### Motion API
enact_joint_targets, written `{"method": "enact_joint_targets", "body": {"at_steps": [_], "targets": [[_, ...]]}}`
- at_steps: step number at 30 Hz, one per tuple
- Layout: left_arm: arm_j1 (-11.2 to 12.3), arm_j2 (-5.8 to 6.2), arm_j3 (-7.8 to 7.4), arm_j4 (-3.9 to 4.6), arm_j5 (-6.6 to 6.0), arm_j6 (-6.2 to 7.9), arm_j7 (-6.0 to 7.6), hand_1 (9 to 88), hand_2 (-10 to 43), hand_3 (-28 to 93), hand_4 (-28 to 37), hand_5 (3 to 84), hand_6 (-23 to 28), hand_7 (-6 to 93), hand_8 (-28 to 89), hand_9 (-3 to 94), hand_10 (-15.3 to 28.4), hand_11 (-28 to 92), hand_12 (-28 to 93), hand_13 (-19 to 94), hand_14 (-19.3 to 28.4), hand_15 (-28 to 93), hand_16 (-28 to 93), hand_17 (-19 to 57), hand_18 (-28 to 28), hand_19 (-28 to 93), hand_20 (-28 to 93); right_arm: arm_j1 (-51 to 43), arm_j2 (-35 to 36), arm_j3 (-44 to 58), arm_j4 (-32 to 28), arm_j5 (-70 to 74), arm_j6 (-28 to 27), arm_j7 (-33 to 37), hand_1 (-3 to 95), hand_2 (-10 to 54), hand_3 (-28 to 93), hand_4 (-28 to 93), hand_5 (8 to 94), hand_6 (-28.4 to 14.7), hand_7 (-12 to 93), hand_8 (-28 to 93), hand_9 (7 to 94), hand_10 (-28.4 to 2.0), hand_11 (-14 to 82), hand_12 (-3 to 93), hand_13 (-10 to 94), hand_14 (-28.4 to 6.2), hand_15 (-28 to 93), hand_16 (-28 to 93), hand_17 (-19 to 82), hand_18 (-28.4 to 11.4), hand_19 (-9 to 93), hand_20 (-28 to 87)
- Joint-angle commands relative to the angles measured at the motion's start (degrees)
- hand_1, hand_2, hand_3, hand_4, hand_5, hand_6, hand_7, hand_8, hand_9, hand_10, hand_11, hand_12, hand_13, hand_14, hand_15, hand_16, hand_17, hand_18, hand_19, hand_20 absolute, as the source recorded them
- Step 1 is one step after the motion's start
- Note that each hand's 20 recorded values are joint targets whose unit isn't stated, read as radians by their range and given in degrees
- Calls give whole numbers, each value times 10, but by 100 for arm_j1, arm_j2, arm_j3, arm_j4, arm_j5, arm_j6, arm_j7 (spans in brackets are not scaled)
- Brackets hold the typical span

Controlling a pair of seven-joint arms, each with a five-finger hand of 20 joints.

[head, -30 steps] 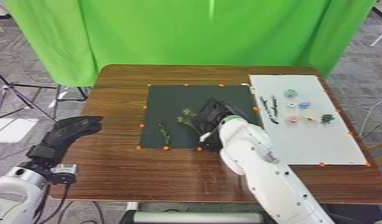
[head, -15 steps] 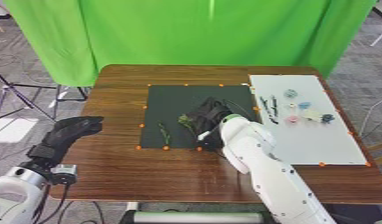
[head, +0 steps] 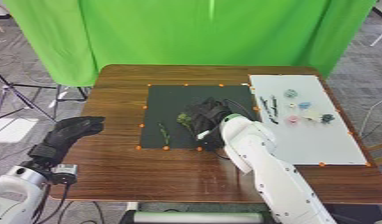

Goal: Arrange flowers

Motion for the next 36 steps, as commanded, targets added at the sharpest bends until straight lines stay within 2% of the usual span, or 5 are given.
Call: {"method": "enact_joint_targets", "body": {"at_steps": [1,11,16,25,36], "targets": [[28,-34,-38,-16,22,-108,-92,273,-51,607,-172,447,46,155,-62,430,136,214,163,355,174,149,44,33,116,70,132,54,117,187,-163,-294,19,7,312,70,479,-83,740,-79,96,-70,926,-161,157,193,937,-44,533,195,749,-57,885,296],[22,-58,-35,-6,14,-139,-115,274,-50,605,-172,446,45,156,-63,431,137,213,163,355,174,148,44,32,116,70,132,138,541,643,-667,-465,-503,14,276,56,478,-86,731,-60,107,-66,937,-163,208,214,937,-46,514,211,733,-66,900,288],[2,-48,-29,3,16,-152,-121,275,-50,605,-173,446,46,156,-63,430,136,214,164,355,174,149,44,32,116,71,132,244,737,526,-518,-1111,-163,-116,278,45,478,-79,726,-59,106,-64,919,-169,197,217,937,-48,499,223,715,-68,908,285],[-37,-44,15,28,46,-208,-147,275,-51,606,-172,447,45,157,-63,431,136,214,163,355,174,149,45,31,117,71,131,868,995,227,285,-2111,-28,-163,312,-92,574,-89,618,-60,120,-38,671,-195,108,220,908,-56,456,343,661,-86,932,324],[-6,-62,-1,18,59,-247,-156,278,-53,605,-171,446,46,157,-63,431,136,214,163,355,174,149,44,32,116,70,131,914,1200,730,515,-1878,-1393,298,320,-95,556,-112,477,-39,90,-33,449,-222,51,204,863,-62,541,303,634,-102,932,351]]}}
